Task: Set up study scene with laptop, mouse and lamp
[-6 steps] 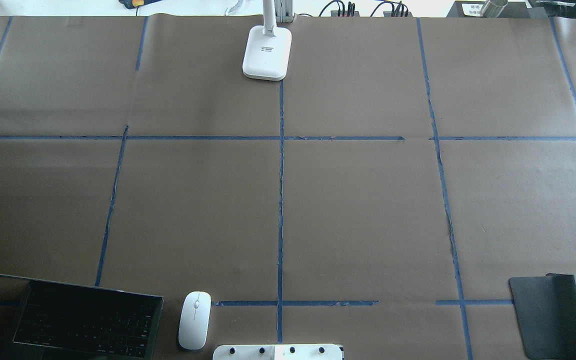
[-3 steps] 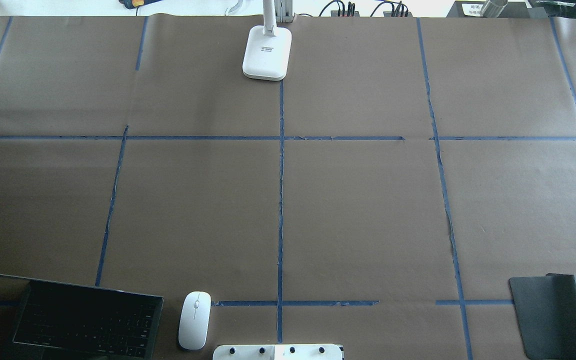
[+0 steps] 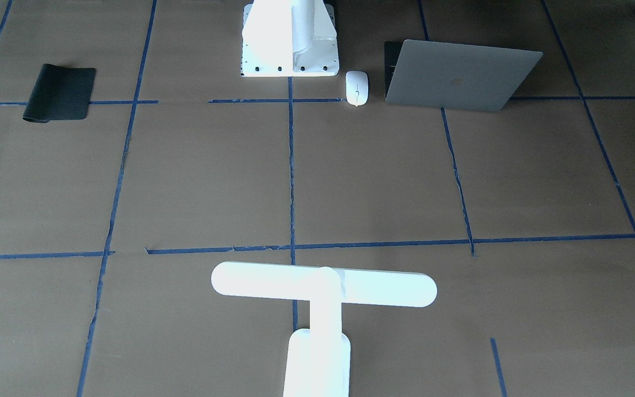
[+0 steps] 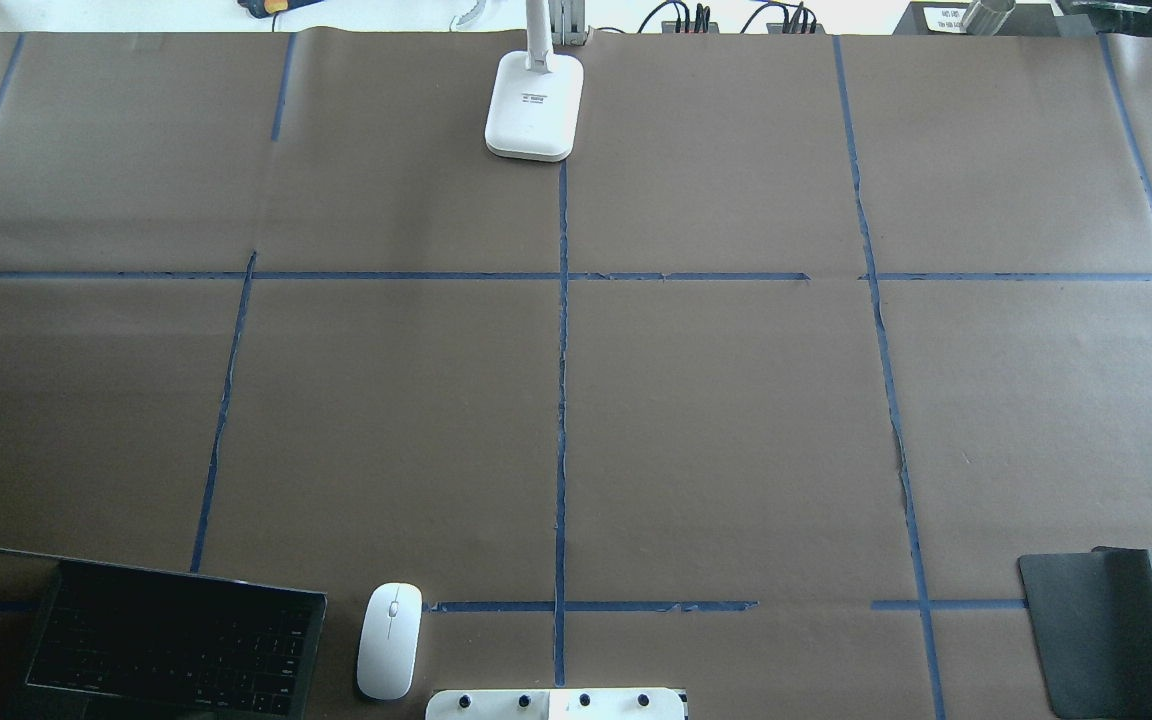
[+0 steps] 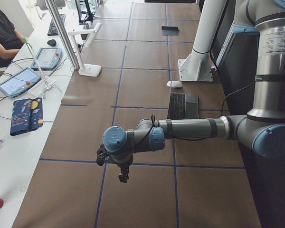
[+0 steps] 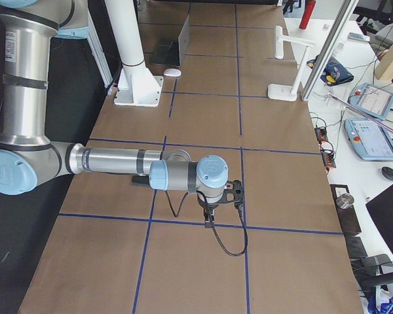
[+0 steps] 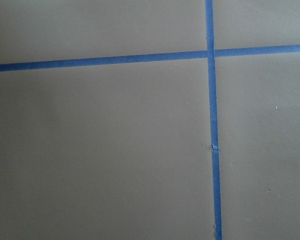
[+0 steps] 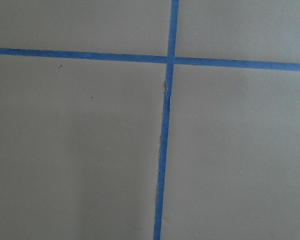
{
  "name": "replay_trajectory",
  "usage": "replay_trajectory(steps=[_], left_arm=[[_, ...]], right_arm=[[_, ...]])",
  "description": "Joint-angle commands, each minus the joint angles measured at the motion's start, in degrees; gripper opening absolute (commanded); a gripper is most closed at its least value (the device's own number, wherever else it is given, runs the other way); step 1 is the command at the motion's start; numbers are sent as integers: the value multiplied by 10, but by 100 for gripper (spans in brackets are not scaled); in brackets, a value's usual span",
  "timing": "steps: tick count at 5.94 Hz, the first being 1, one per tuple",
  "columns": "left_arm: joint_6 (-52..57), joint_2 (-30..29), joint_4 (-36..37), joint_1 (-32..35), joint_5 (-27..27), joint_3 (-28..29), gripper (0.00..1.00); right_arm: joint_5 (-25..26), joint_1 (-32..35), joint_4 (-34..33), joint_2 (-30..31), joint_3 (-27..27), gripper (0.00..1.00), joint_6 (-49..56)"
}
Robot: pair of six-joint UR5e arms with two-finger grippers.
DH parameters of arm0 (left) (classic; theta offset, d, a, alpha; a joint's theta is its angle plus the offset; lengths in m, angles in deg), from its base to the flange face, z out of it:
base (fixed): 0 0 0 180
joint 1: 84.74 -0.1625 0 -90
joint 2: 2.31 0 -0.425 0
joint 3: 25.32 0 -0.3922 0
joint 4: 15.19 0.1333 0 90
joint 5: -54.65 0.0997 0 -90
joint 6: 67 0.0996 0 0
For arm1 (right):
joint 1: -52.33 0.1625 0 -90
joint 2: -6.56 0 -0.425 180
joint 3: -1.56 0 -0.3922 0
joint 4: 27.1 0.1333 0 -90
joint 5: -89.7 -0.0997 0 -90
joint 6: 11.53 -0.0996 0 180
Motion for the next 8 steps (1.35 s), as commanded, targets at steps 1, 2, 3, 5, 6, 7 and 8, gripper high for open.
replay_trajectory(steps=[1, 2, 3, 5, 6, 7, 8], left_arm=[[-2, -1, 4, 0, 1, -11, 100], [-43, 2, 11, 2, 3, -55, 100], [-90, 31, 32, 0, 7, -123, 100], [-169, 74, 128, -3, 7, -272, 100], [-246, 88, 171, -23, 6, -347, 100], [-341, 99, 203, -61, 2, -413, 100], [-456, 103, 209, -95, 0, -454, 100]], right_arm=[[0, 0, 1, -1, 0, 100, 1], [0, 0, 1, -1, 1, 100, 0], [0, 0, 1, -1, 1, 100, -1], [1, 0, 1, -14, 2, 100, 0], [2, 0, 0, -19, 1, 100, 0], [2, 0, 0, -19, 1, 100, -3], [1, 0, 0, -19, 1, 100, -4]])
